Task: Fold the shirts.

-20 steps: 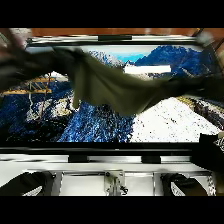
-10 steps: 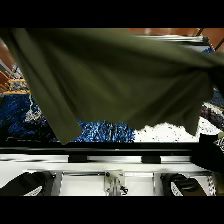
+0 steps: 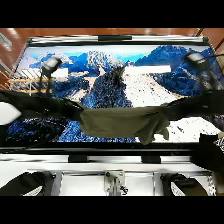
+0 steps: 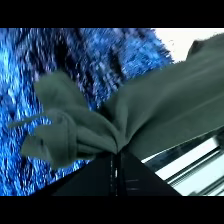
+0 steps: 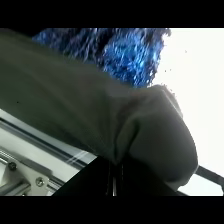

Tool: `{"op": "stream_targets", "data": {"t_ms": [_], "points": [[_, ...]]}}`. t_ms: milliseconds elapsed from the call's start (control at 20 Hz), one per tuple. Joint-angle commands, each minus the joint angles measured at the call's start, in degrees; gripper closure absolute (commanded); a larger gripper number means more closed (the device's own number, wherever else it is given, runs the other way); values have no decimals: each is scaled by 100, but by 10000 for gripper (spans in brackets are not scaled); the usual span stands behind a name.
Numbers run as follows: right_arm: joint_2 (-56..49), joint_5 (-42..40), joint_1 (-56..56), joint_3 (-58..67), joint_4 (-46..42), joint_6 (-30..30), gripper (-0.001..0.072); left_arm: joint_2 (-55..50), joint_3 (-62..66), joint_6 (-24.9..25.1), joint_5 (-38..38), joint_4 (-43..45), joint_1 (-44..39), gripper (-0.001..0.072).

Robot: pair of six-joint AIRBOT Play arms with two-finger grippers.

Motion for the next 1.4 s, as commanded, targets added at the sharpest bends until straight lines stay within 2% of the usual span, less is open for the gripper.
{"op": "stream_targets", "data": {"t_ms": [0,150,250,300,350,400,450,500,600,650,750,850,950,1100,1350], "points": [[-715,1252,-2,-881,153,-46,643,-317,-990,-542,789,-4,7,672],[-1429,2459,-2,-887,146,323,642,-872,-992,-538,1266,-94,7,672],[-1711,2929,-4,-859,133,584,616,-1110,-988,-538,1694,-214,20,670],[-1744,2955,-17,-804,48,605,504,-1150,-960,-533,1856,-212,26,665],[-1738,2835,-50,-673,-94,597,189,-1152,-885,-531,1965,-203,85,571],[-1716,2597,-92,-503,-348,597,151,-1152,-763,-531,1956,-184,192,378],[-1676,2275,-138,-321,-667,597,150,-1145,-603,-529,1891,-160,356,179],[-1624,1869,-221,-146,-1071,597,151,-1143,-437,-527,1711,-122,560,98],[-1526,1047,-535,-61,-1565,597,150,-1143,-166,-511,1038,-103,1086,101],[-1512,640,-787,-136,-1451,597,151,-1143,-133,-509,601,-103,1360,102],[-1473,223,-1233,-610,-778,525,150,-1154,-269,-313,-267,-103,1735,102],[-1331,337,-1436,-1434,-103,459,144,-1152,-693,-166,-605,-131,1794,101],[-1239,597,-1373,-2140,234,442,143,-1147,-1281,-166,-334,-472,1650,99],[-1237,898,-1080,-2791,472,358,82,-1241,-2024,-168,627,-938,1241,96],[-1325,1853,-262,-3060,616,520,82,-1731,-2144,-175,1237,-1174,831,96]]}}
